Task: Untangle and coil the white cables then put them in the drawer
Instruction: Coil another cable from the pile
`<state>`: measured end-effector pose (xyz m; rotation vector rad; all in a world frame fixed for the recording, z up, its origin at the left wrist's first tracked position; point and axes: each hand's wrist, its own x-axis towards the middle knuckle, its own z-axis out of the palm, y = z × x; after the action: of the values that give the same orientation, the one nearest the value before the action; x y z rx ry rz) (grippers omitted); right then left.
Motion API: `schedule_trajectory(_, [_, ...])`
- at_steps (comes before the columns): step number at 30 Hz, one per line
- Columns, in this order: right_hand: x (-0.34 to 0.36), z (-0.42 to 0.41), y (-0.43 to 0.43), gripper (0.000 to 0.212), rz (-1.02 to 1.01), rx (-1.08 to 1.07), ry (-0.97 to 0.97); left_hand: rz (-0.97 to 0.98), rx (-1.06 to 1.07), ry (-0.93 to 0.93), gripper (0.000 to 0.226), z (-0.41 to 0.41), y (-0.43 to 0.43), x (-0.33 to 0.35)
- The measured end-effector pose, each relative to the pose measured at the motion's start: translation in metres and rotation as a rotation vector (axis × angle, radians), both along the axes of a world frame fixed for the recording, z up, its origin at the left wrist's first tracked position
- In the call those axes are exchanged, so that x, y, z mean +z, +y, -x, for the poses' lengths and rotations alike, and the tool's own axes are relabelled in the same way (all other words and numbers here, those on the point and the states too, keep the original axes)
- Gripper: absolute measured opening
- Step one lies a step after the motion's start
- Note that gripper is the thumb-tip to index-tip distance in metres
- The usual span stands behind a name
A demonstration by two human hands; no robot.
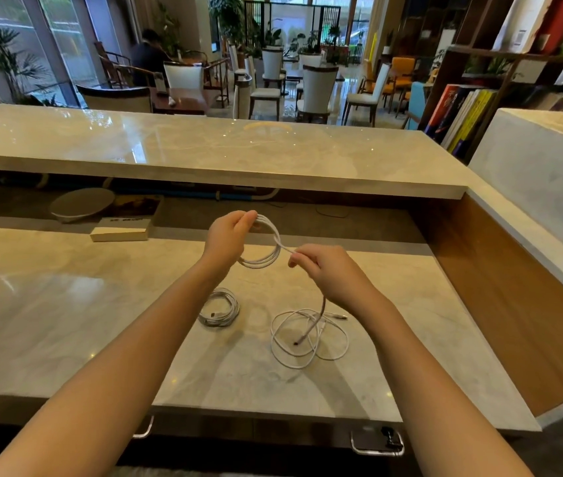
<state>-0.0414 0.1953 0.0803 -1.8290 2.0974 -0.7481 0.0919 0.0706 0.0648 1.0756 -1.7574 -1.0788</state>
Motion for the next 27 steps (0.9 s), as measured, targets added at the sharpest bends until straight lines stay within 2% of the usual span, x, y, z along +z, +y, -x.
schedule_trajectory(3, [-0.009, 0.003, -0.001, 0.032, 0.002, -0.037, 0.214, -0.424, -0.065, 0.35, 0.028, -0.002, 0.005, 0.01])
schedule_trajectory(5, [-0.017, -0.001, -0.005, 0.032, -0.07, -0.052, 0.279, -0.629, -0.13, 0.518, 0.028, -0.002, 0.012, 0.013])
schedule_trajectory(7, [-0.023, -0.006, -0.009, 0.029, -0.105, -0.088, 0.167, -0.758, -0.178, 0.627, 0.028, -0.001, 0.019, 0.011])
schedule_trajectory(8, [-0.025, -0.007, -0.01, 0.027, -0.094, -0.118, -0.011, -0.795, -0.19, 0.669, 0.028, 0.0, 0.022, 0.01])
schedule_trajectory(11, [-0.02, -0.015, -0.007, 0.017, -0.039, -0.13, -0.705, -0.773, -0.168, 0.688, 0.027, 0.0, 0.025, 0.007])
schedule_trajectory(13, [-0.015, -0.019, -0.005, 0.016, -0.028, -0.111, -0.973, -0.684, -0.134, 0.608, 0.027, -0.002, 0.027, 0.006])
schedule_trajectory(15, [-0.012, -0.023, -0.005, 0.012, -0.024, -0.124, -1.129, -0.568, -0.111, 0.506, 0.028, -0.003, 0.03, 0.007])
schedule_trajectory(17, [-0.012, -0.025, -0.006, 0.009, 0.027, -0.158, -1.174, -0.476, -0.121, 0.419, 0.029, -0.001, 0.033, 0.006])
schedule_trajectory(19, [-0.015, -0.027, -0.007, 0.003, 0.097, -0.241, -1.081, -0.406, -0.13, 0.319, 0.03, 0.003, 0.038, 0.006])
schedule_trajectory(21, [-0.018, -0.028, -0.008, 0.006, 0.151, -0.287, -1.005, -0.316, -0.063, 0.186, 0.029, 0.009, 0.04, 0.004])
schedule_trajectory(23, [-0.019, -0.027, -0.009, 0.009, 0.175, -0.269, -1.008, -0.223, 0.043, 0.091, 0.026, 0.014, 0.039, 0.003])
schedule_trajectory(25, [-0.019, -0.023, -0.01, 0.008, 0.134, -0.231, -1.047, -0.223, 0.075, 0.08, 0.024, 0.016, 0.035, 0.001])
schedule_trajectory(27, [-0.022, -0.018, -0.011, 0.011, 0.066, -0.149, -1.222, -0.378, 0.012, 0.215, 0.018, 0.016, 0.036, 0.006])
